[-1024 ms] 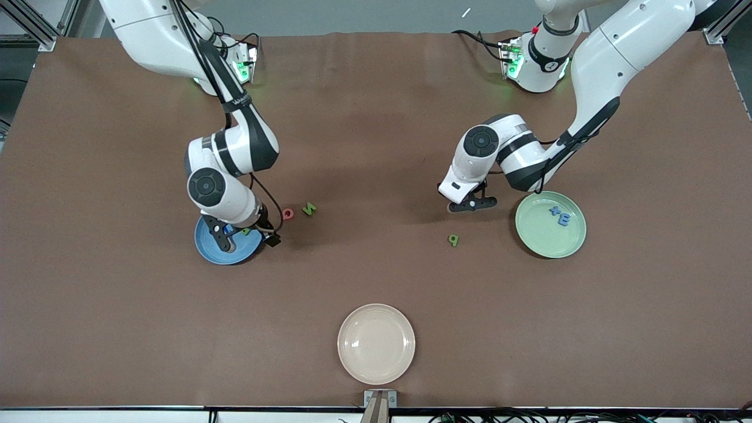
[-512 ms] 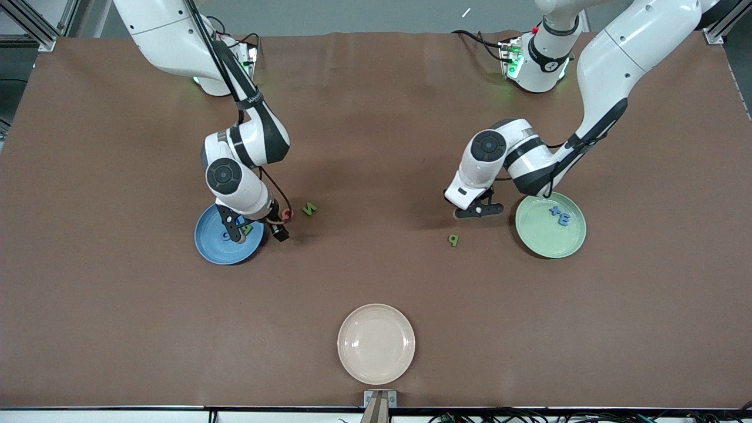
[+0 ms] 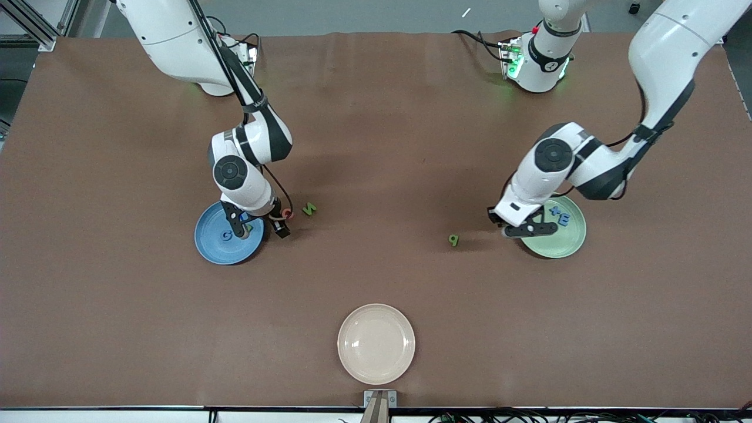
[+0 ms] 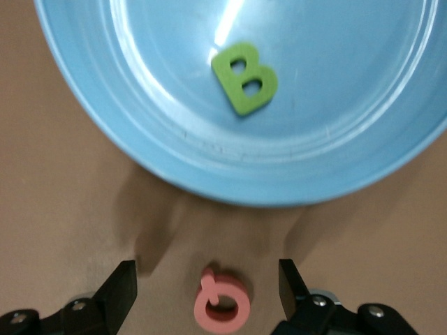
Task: Sort uppercase to blue plate, lowercase to green plate
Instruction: 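Drop the green u into the green plate while the right gripper grasps the a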
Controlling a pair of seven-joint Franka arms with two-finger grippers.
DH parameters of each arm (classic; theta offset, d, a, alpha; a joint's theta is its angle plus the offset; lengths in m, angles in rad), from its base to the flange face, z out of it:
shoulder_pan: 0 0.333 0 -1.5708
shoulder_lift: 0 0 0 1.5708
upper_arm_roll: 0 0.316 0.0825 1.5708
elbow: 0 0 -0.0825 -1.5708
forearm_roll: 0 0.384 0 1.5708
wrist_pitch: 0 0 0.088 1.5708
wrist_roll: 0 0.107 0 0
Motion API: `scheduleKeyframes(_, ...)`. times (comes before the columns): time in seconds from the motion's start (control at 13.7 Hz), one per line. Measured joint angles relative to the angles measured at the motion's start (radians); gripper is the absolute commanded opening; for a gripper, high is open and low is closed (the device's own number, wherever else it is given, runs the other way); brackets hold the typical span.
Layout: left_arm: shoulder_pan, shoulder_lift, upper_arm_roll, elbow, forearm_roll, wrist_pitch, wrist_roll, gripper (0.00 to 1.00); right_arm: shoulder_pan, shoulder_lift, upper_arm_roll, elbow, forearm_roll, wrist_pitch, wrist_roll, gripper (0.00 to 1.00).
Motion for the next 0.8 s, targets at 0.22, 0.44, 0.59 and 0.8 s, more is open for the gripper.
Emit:
scheduleKeyframes(0.22,0.108,0.0,-0.032,-0.016,0.0,-0.016,0.088,0.17,0.023,0.006,0.0,-0.001,0.0,0.0,0.018,0.8)
scheduleKeyframes(0.44,0.143,0.001,-0.032,-0.036,0.0,-0.02,0.144,0.18,0.027,0.008,0.0,-0.001,0.0,-0.001,0.02,0.66)
scheduleKeyframes(0.59,0.156,0.001,-0.031,-0.047,0.0,-0.027,0.164,0.18,0.028,0.008,0.0,0.003,0.0,0.001,0.02,0.51)
scheduleKeyframes(0.8,0.196,0.001,-0.029,-0.089,0.0,-0.031,0.203,0.18,0.028,0.004,0.0,0.004,0.0,-0.006,0.02,0.1)
